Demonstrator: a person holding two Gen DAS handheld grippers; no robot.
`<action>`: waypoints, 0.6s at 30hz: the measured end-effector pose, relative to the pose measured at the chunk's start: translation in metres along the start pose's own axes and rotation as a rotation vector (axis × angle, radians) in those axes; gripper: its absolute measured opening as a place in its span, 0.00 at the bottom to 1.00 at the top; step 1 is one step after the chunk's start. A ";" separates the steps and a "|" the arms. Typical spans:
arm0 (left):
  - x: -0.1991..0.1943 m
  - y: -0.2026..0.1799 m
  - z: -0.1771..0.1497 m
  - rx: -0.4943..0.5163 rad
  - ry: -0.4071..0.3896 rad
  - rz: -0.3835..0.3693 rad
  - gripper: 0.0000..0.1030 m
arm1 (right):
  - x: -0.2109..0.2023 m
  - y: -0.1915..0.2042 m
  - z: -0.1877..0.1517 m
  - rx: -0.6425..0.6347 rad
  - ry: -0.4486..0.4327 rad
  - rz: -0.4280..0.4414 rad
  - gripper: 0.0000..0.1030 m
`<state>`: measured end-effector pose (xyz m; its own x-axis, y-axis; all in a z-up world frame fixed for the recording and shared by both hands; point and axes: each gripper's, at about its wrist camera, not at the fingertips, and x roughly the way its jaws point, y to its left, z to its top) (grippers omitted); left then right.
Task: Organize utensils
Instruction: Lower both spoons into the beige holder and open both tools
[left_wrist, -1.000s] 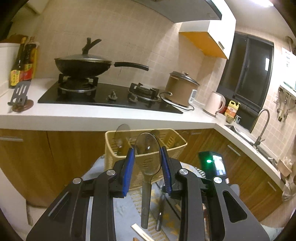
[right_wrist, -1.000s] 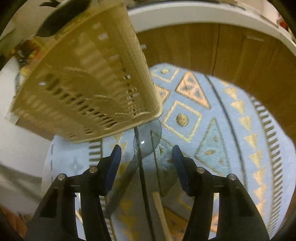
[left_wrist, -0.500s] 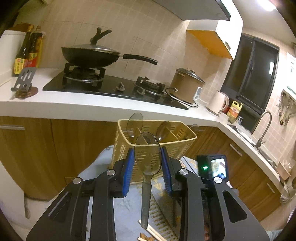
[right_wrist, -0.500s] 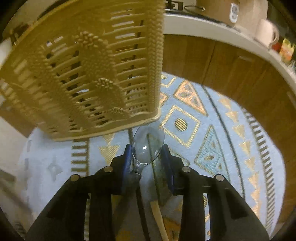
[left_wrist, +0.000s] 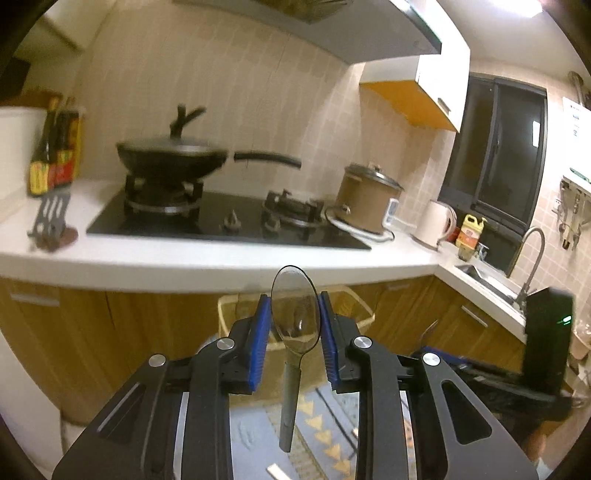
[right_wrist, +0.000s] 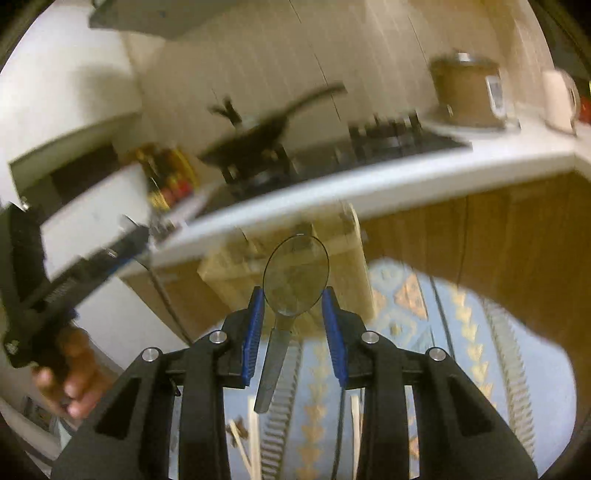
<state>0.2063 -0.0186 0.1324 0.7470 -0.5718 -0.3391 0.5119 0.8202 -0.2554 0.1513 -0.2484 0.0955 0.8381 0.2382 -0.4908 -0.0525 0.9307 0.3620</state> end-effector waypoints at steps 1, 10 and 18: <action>-0.001 -0.002 0.006 0.005 -0.013 0.005 0.23 | -0.005 0.003 0.009 -0.008 -0.030 0.009 0.28; 0.013 -0.007 0.055 -0.007 -0.085 0.023 0.14 | -0.007 0.011 0.091 -0.023 -0.204 0.022 0.28; 0.052 -0.008 0.058 -0.007 -0.103 0.055 0.07 | 0.030 0.021 0.108 -0.113 -0.247 -0.097 0.28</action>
<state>0.2652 -0.0539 0.1691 0.8140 -0.5205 -0.2580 0.4659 0.8502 -0.2451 0.2337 -0.2516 0.1740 0.9484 0.0841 -0.3057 -0.0137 0.9742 0.2255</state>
